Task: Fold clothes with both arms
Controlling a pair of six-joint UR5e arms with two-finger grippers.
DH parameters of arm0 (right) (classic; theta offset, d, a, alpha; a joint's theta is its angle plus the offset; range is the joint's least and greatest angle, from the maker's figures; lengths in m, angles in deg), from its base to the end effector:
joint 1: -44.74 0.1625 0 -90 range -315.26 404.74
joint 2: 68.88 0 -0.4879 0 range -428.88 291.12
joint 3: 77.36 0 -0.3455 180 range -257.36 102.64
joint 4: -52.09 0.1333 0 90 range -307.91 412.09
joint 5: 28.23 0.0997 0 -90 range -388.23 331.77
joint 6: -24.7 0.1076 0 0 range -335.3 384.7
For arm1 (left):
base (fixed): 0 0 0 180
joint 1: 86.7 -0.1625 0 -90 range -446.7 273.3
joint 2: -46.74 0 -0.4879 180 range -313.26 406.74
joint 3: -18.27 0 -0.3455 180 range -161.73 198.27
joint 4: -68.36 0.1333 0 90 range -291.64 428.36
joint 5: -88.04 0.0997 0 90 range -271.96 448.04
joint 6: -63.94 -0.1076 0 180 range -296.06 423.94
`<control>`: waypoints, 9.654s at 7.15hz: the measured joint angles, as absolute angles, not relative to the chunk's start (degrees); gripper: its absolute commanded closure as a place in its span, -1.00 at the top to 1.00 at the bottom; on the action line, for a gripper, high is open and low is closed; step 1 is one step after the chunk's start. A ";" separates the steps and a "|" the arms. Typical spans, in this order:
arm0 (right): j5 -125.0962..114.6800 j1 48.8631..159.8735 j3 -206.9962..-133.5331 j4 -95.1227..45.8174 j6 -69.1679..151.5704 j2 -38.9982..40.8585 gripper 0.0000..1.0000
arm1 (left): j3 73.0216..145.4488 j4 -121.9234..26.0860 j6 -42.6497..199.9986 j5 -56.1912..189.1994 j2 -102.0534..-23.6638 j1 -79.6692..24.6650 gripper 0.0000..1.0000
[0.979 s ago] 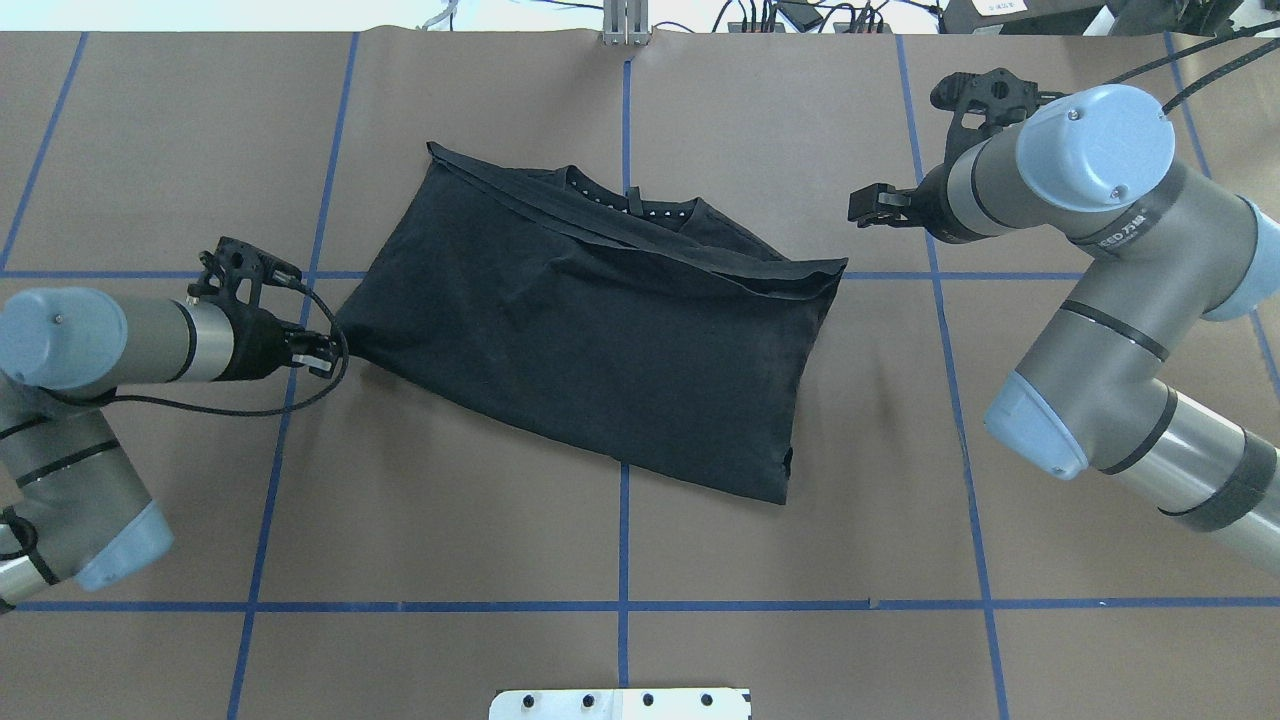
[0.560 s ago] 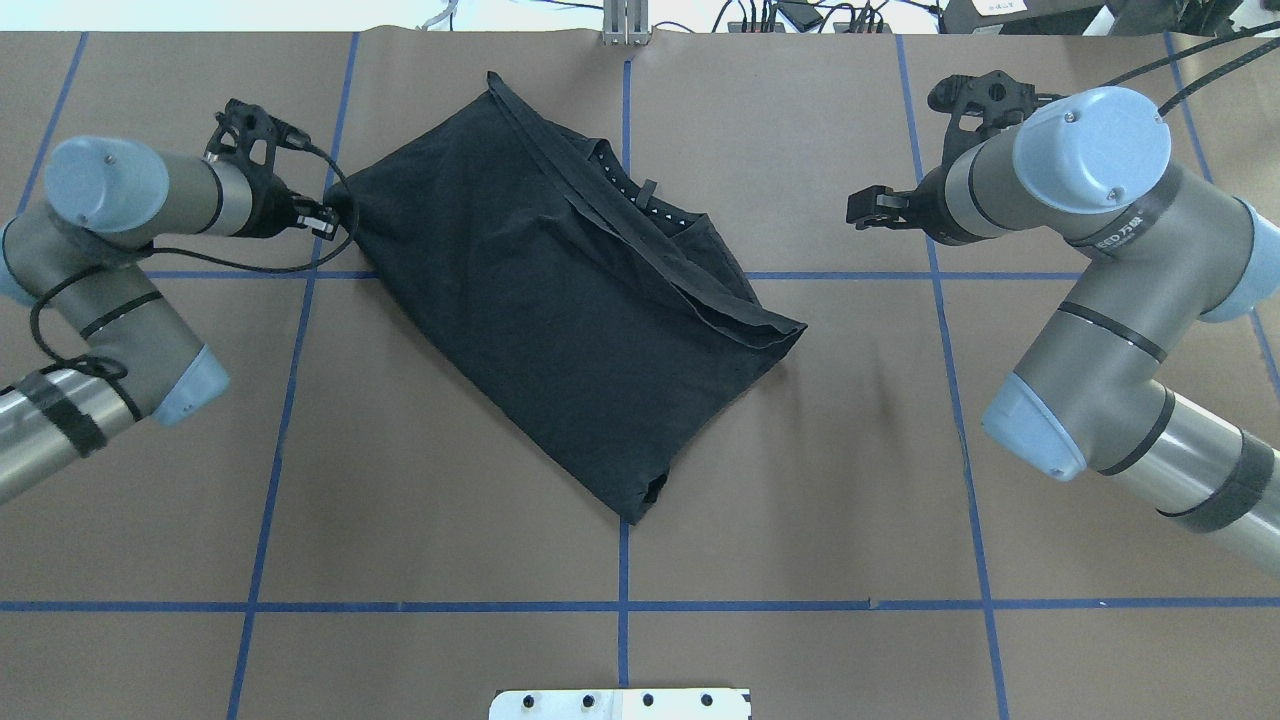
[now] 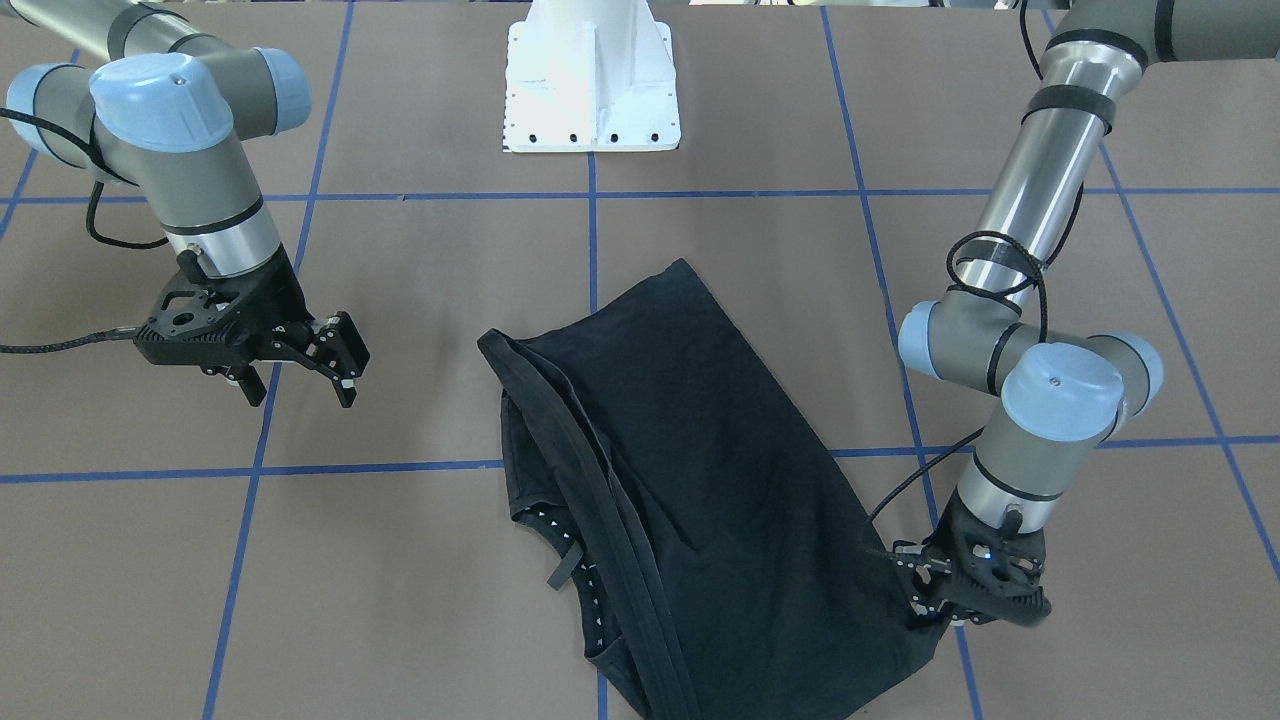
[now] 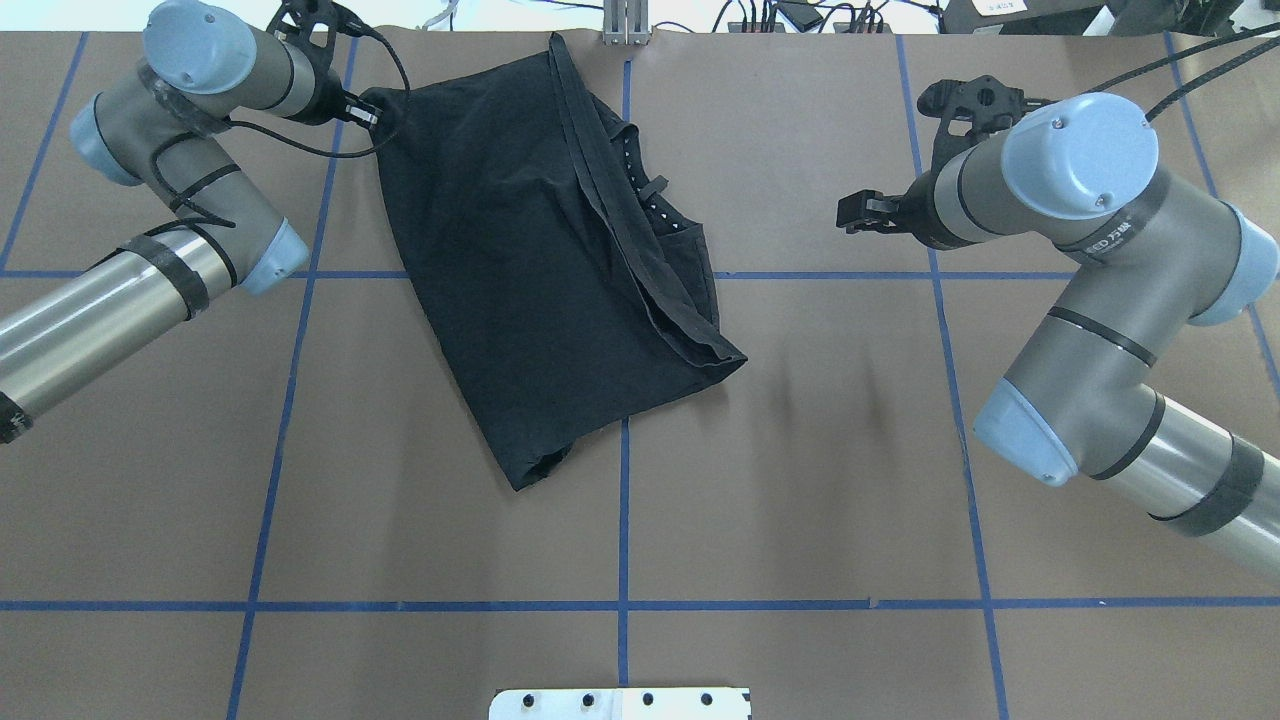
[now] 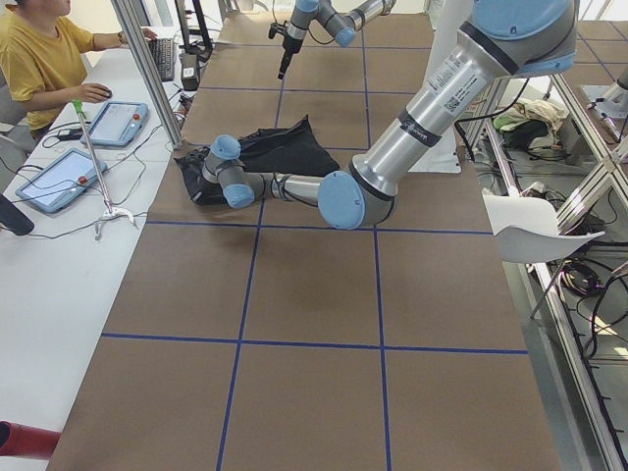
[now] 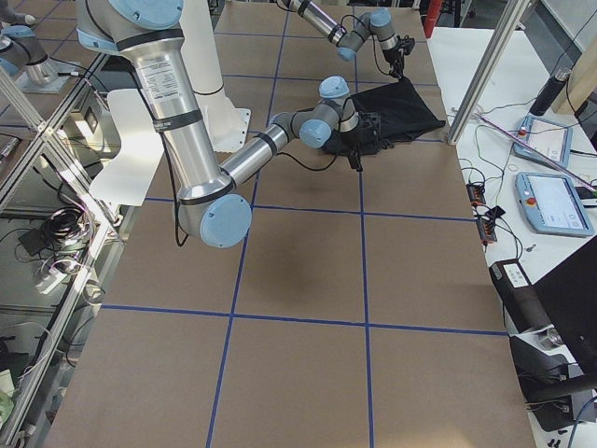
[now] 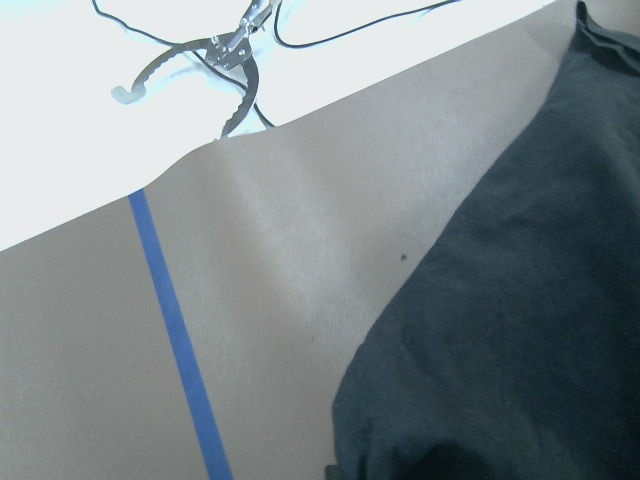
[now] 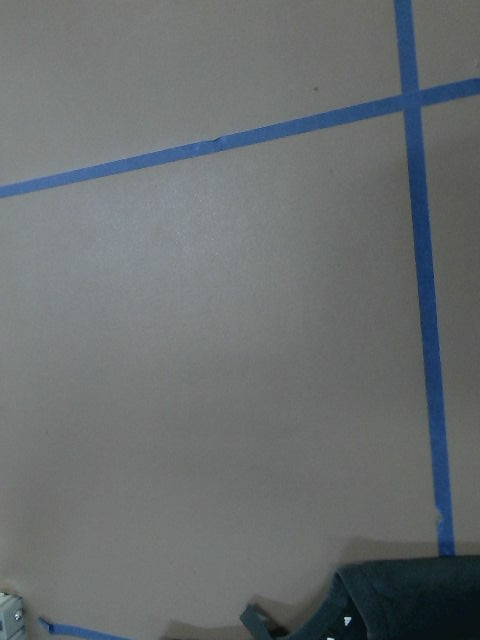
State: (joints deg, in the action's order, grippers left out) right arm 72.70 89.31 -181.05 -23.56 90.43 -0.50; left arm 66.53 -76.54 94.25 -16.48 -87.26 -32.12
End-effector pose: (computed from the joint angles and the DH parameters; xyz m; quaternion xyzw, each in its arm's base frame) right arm -0.3530 -0.5062 0.4088 0.1650 -0.3937 0.1198 0.8963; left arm 0.3919 -0.7345 0.4726 0.3384 0.3507 0.0992 0.8675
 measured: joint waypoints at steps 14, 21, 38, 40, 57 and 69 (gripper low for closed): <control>54.13 72.64 -157.70 -11.37 115.28 -16.15 0.24 | 80.25 -79.91 91.80 -26.31 -72.01 -27.72 1.00; 53.43 72.36 -157.83 -11.42 111.27 -15.93 -1.00 | 80.14 -79.91 91.81 -26.31 -71.94 -27.72 1.00; 50.54 64.41 -183.45 -29.57 108.64 -8.91 1.00 | 80.61 -81.92 93.46 -26.31 -71.74 -27.68 1.00; 50.93 64.97 -179.71 -33.25 107.65 -14.10 0.88 | 80.58 -82.01 93.47 -26.31 -71.74 -27.72 1.00; 53.27 67.99 -181.36 -33.32 101.04 -7.39 1.00 | 80.59 -82.41 95.03 -26.37 -71.74 -28.05 1.00; 47.81 56.69 -185.69 -40.47 114.90 -6.86 -1.00 | 80.58 -83.25 94.97 -26.31 -70.91 -28.41 1.00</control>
State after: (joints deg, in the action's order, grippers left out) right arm 47.81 56.69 -185.69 -40.47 114.90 -6.86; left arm 80.58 -83.25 94.97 -26.31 -70.91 -28.41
